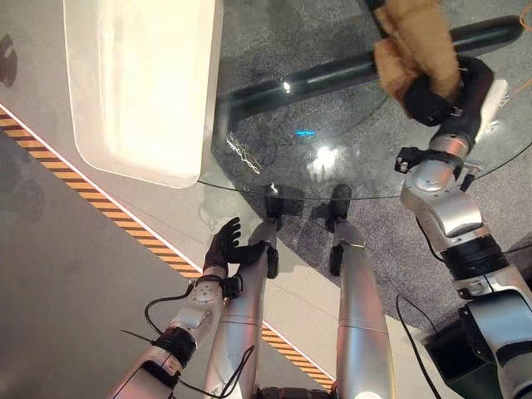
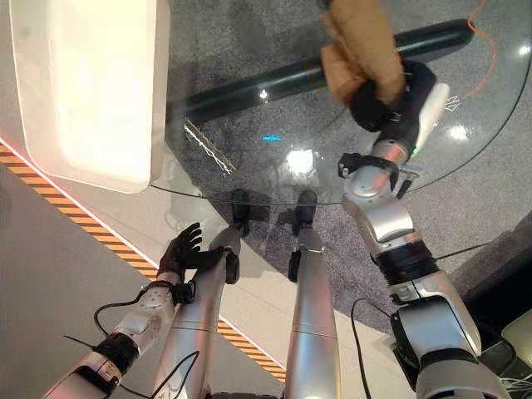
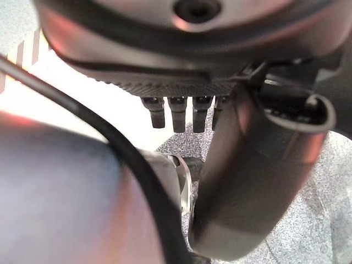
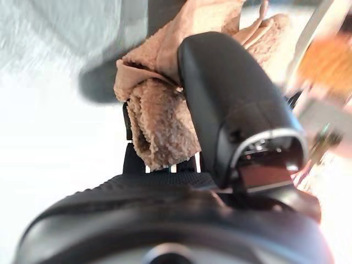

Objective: Wipe the table with a cloth and put it in the basket.

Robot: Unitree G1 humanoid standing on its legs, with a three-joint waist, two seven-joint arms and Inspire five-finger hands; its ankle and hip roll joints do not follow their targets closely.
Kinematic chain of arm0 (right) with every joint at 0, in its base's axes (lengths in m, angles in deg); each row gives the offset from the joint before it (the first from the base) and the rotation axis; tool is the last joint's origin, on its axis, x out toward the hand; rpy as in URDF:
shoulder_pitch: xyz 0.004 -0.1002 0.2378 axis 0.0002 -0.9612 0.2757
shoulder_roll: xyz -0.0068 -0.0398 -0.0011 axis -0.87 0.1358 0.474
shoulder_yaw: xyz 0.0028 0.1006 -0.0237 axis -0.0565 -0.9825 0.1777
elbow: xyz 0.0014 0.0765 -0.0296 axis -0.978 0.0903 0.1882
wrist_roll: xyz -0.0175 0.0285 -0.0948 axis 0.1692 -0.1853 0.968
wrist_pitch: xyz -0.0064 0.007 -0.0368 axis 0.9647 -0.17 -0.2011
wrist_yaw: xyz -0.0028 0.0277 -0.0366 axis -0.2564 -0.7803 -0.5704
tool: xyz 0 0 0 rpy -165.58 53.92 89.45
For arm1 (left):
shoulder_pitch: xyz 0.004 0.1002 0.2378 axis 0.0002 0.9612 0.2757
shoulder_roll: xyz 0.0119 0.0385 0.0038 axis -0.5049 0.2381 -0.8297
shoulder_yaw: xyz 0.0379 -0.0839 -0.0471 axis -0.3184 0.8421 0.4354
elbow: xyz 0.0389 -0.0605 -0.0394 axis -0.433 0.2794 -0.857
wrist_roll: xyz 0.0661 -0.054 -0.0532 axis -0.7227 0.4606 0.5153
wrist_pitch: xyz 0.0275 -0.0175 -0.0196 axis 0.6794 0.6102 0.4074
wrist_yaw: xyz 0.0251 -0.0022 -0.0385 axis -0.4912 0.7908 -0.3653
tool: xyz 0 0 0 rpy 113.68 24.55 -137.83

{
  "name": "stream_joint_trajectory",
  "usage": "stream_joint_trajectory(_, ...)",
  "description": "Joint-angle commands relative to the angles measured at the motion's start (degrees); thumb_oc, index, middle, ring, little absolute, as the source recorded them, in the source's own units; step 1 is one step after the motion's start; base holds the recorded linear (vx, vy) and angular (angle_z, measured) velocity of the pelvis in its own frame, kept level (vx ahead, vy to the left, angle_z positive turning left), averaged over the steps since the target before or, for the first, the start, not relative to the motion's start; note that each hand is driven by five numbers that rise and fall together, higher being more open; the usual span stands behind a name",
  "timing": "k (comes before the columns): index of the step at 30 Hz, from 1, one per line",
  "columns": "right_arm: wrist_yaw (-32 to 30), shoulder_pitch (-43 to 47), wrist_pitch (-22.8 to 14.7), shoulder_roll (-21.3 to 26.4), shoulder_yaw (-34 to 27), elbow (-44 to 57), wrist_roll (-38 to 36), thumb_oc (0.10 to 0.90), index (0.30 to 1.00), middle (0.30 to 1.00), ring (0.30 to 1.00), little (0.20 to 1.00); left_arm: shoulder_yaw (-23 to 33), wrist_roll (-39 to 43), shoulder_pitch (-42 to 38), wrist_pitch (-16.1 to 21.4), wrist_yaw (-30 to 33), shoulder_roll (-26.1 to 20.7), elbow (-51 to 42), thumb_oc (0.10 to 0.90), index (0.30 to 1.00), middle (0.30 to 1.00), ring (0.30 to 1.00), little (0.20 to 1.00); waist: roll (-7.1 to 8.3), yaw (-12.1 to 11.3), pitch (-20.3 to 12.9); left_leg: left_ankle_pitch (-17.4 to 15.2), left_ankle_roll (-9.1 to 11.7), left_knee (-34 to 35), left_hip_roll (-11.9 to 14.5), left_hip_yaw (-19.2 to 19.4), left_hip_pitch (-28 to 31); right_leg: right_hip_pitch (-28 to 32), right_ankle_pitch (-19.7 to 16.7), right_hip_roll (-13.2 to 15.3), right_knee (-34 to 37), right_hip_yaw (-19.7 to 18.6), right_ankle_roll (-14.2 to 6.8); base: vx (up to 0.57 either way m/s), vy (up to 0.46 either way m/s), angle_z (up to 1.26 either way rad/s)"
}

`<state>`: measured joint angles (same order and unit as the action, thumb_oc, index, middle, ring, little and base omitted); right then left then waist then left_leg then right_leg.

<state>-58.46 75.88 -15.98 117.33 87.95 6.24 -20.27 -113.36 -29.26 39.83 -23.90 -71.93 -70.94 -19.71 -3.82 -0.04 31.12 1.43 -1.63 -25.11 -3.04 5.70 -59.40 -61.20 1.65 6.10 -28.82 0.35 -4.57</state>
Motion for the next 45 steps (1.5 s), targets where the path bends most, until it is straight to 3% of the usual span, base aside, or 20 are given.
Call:
stream_joint_trajectory(1,-8.1,-2.5,-4.9,9.3,-6.6,3.1,1.0,0.100,0.300,0.300,0.300,0.200,-0.1,0.6,10.3,-0.5,2.2,1.0,-1.3,0.800,0.900,0.900,0.900,0.900,-1.96,0.5,-1.3,-5.7,1.0,-2.9,-1.7,-2.2,-0.1,-0.6,-1.5,-4.1,1.6,1.7,0.2,0.00,-0.004,-0.09)
stream_joint_trajectory(7,-14.4,-2.3,-8.9,7.8,-8.0,5.2,1.2,0.100,0.300,0.300,0.300,0.200,-0.2,0.4,10.2,0.0,2.6,1.7,-1.1,0.800,0.900,0.900,0.900,0.900,-2.20,0.6,-1.3,-5.5,1.1,-2.2,-1.7,-2.1,0.5,-0.1,-1.5,-4.1,2.3,1.5,0.1,0.00,0.000,-0.03)
stream_joint_trajectory(19,-8.8,-0.3,-6.9,7.1,-6.4,8.7,3.0,0.100,0.300,0.300,0.300,0.200,0.6,-0.2,10.3,-0.9,1.8,1.8,-1.6,0.800,0.900,0.900,0.900,0.900,-2.30,0.2,-1.3,-5.0,1.0,-1.4,-1.8,-2.2,1.2,0.8,-1.5,-4.1,2.9,1.5,0.2,0.00,0.000,0.00)
stream_joint_trajectory(27,3.1,1.5,-3.0,4.9,-2.4,12.6,7.4,0.100,0.300,0.300,0.300,0.200,1.2,-0.8,10.3,-1.5,1.6,1.9,-1.9,0.800,0.900,0.900,0.900,0.900,-2.18,-0.2,-1.3,-4.7,1.0,-1.1,-2.0,-2.3,1.3,0.8,-1.4,-4.1,2.9,1.7,0.2,0.00,0.000,0.00)
stream_joint_trajectory(30,11.9,4.7,3.3,3.0,2.4,12.9,11.8,0.100,0.300,0.300,0.300,0.200,1.6,-1.8,9.9,-1.3,1.0,2.4,-1.2,0.800,0.900,0.900,0.900,0.900,-2.25,-0.8,-1.3,-4.6,1.1,-0.9,-2.0,-2.2,1.3,0.9,-1.3,-4.0,3.1,1.9,0.4,0.00,0.000,0.00)
stream_joint_trajectory(32,14.9,5.6,5.4,2.5,4.5,12.9,12.1,0.100,0.300,0.300,0.300,0.200,1.8,-2.1,10.1,-1.1,0.6,2.5,-1.1,0.800,0.900,0.900,0.900,0.900,-2.26,-1.0,-1.3,-4.4,1.1,-0.6,-2.1,-2.2,1.4,1.1,-1.3,-4.0,3.3,2.1,0.5,0.00,0.000,0.00)
stream_joint_trajectory(36,28.9,5.9,10.7,2.3,9.7,13.3,11.4,0.100,0.300,0.300,0.300,0.200,2.3,-2.7,10.5,-0.6,-0.3,2.2,-0.9,0.800,0.900,0.900,0.900,0.900,-1.93,-1.5,-1.3,-3.9,1.3,0.0,-2.1,-2.1,1.6,1.3,-1.4,-3.8,3.6,2.8,0.5,0.00,0.007,0.03)
stream_joint_trajectory(37,30.4,4.6,11.1,2.3,10.7,13.6,11.2,0.100,0.300,0.300,0.300,0.200,1.8,-2.6,11.8,-0.4,-0.4,2.0,-0.7,0.800,0.900,0.900,0.900,0.900,-1.95,-1.7,-1.3,-5.7,1.5,-0.3,-2.0,-2.3,3.8,3.3,0.3,-3.9,3.1,2.7,0.2,0.03,0.004,0.08)
stream_joint_trajectory(41,38.9,4.2,12.6,3.8,15.1,14.4,9.8,0.100,0.300,0.300,0.300,0.200,1.8,-2.1,12.0,0.1,-1.1,0.6,-0.6,0.800,0.900,0.900,0.900,0.900,-1.54,-1.9,-1.3,-5.5,1.5,0.0,-1.9,-2.1,3.9,3.4,0.2,-3.8,3.2,3.2,0.1,0.00,0.001,0.07)
stream_joint_trajectory(45,42.6,4.3,12.3,4.3,17.3,14.0,9.5,0.100,0.300,0.300,0.300,0.200,1.9,-2.0,12.1,0.8,-1.8,0.1,-0.2,0.800,0.900,0.900,0.900,0.900,-1.43,-2.1,-1.3,-5.4,1.5,0.1,-1.9,-2.0,3.9,3.5,0.1,-3.8,3.5,3.3,0.0,-0.01,0.000,0.04)
